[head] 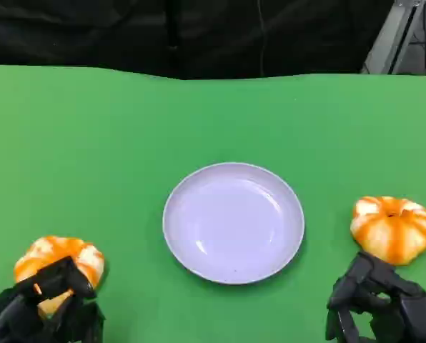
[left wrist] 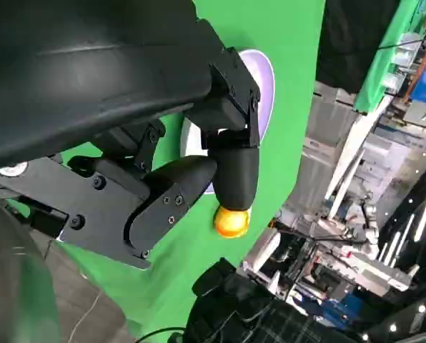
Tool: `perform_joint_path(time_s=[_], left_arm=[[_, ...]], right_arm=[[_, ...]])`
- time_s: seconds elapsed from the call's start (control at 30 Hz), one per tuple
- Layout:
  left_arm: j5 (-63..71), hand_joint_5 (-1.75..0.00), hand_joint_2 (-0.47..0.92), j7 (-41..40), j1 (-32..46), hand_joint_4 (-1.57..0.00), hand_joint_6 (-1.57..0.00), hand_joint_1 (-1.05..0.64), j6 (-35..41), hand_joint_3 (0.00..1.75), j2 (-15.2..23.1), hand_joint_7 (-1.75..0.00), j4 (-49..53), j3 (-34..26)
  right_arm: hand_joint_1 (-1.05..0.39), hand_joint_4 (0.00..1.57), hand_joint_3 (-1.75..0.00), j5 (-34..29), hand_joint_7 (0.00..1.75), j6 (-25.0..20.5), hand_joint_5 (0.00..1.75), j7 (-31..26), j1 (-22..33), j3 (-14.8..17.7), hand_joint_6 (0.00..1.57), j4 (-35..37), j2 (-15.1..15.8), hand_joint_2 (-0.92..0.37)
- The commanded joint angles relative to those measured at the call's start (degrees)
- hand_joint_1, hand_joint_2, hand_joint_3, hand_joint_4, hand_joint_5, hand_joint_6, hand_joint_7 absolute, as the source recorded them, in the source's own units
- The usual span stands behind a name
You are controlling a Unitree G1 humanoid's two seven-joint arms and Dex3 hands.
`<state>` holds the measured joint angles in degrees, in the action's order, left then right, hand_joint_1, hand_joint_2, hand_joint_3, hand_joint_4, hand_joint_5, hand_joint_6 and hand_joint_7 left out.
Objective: Grasp the bread from the table and place it into the plate.
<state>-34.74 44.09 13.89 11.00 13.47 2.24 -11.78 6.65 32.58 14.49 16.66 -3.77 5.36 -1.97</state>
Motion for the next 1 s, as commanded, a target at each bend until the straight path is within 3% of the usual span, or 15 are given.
perform_joint_path(time_s=[0.03,1.0], left_arm=[[0.05,-1.75,0.74,0.11,-0.11,-0.85,-0.71,-0.11,-0.03,0.92,0.46,-1.74,-0.32,-0.45],[0.17,-1.75,0.73,0.05,-0.06,-0.85,-0.71,-0.11,-0.20,0.93,0.43,-1.75,-0.46,-0.40]], right_arm=[[-0.15,0.83,-1.29,0.62,1.58,0.11,1.75,0.05,0.21,0.28,0.74,-0.22,0.67,-0.51],[-0.15,0.83,-1.29,0.56,1.57,-0.03,1.75,0.01,0.23,0.27,0.74,-0.32,0.68,-0.51]])
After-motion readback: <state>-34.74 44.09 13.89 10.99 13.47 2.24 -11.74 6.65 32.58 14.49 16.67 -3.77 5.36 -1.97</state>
